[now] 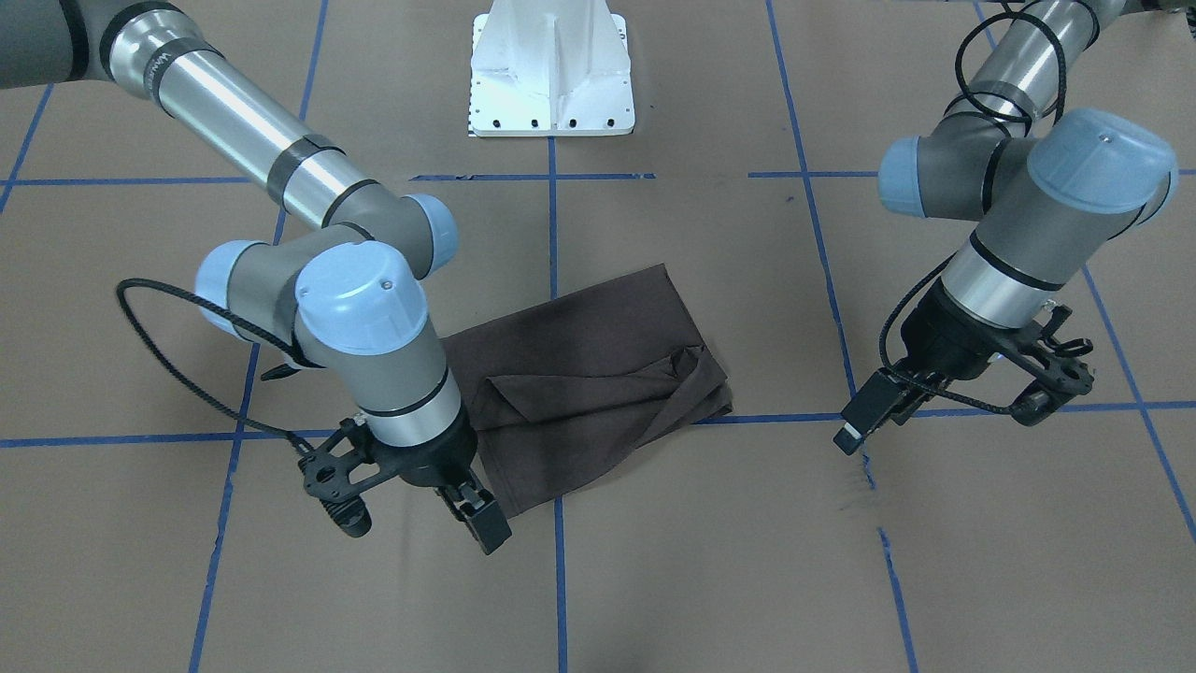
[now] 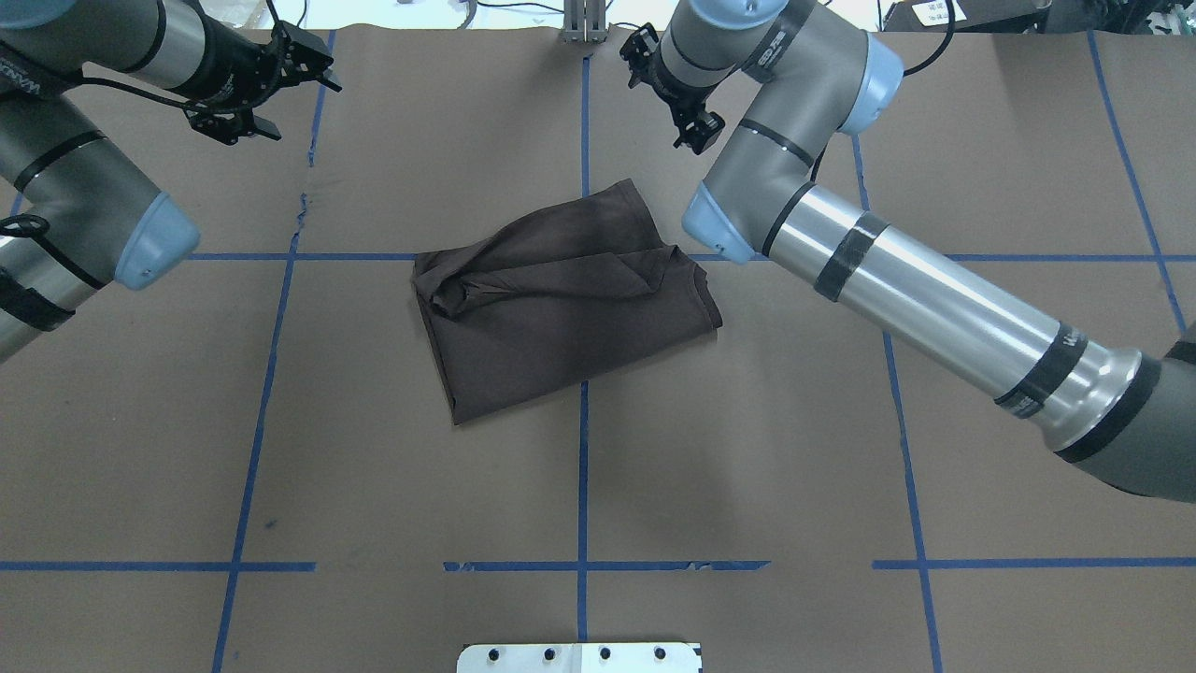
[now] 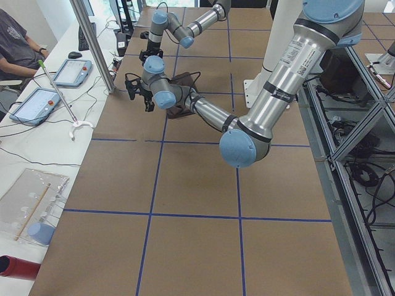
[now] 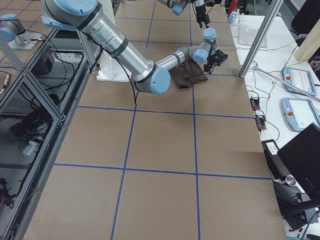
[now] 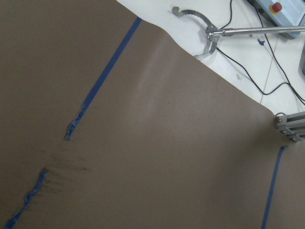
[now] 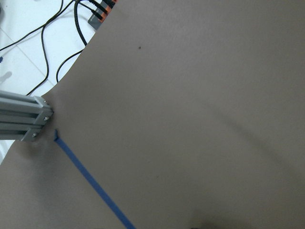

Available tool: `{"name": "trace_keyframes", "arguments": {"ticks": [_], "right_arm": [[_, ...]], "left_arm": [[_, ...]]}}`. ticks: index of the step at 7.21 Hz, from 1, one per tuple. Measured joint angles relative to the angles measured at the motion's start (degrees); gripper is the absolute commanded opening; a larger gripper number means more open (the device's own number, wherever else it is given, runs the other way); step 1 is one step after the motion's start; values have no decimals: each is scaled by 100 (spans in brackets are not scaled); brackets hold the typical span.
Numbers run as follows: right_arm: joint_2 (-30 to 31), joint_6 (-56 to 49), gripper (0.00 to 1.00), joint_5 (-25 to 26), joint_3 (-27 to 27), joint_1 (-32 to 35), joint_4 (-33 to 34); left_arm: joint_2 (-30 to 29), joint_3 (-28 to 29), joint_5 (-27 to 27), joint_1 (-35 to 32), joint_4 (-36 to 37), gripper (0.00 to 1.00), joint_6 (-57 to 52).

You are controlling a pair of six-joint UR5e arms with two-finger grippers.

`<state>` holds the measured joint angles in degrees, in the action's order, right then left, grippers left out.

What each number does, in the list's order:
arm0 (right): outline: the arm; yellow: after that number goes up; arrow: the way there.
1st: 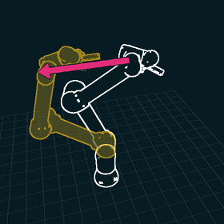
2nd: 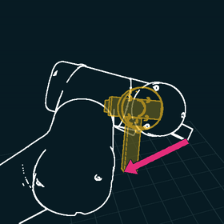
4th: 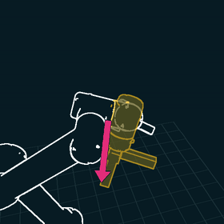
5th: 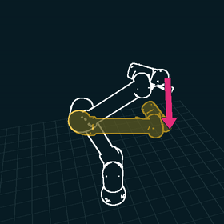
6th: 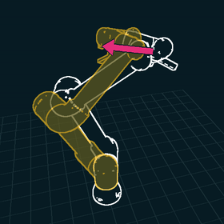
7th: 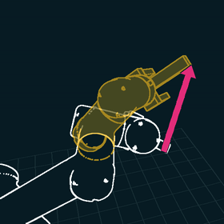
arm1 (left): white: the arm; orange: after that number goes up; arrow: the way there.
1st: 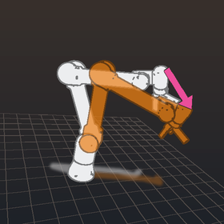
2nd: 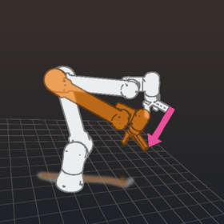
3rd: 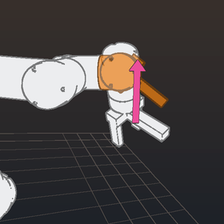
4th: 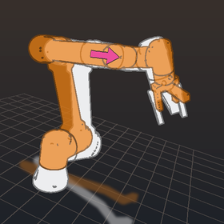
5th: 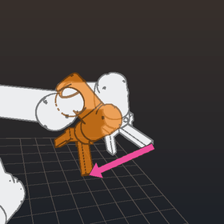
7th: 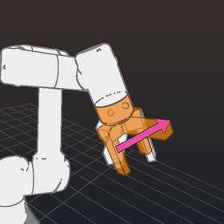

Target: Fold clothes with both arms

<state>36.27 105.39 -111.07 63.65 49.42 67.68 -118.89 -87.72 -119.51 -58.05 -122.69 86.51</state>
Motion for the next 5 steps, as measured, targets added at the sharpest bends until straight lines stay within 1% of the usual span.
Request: {"name": "trace_keyframes", "arguments": {"ticks": [1, 2, 3, 5], "right_arm": [[326, -906, 100, -390, 427, 325, 491], [810, -1866, 100, -742, 852, 693, 784], [1330, -2810, 100, -1049, 1171, 1081, 908], [2133, -4415, 100, -1441, 1458, 1729, 972]], "left_arm": [[234, -183, -56, -21, 2, 100, -247], [526, -364, -80, -101, 5, 100, -727], [836, -486, -130, -286, 6, 100, -1352], [1460, -553, -331, -813, 1, 100, -2823]]}}
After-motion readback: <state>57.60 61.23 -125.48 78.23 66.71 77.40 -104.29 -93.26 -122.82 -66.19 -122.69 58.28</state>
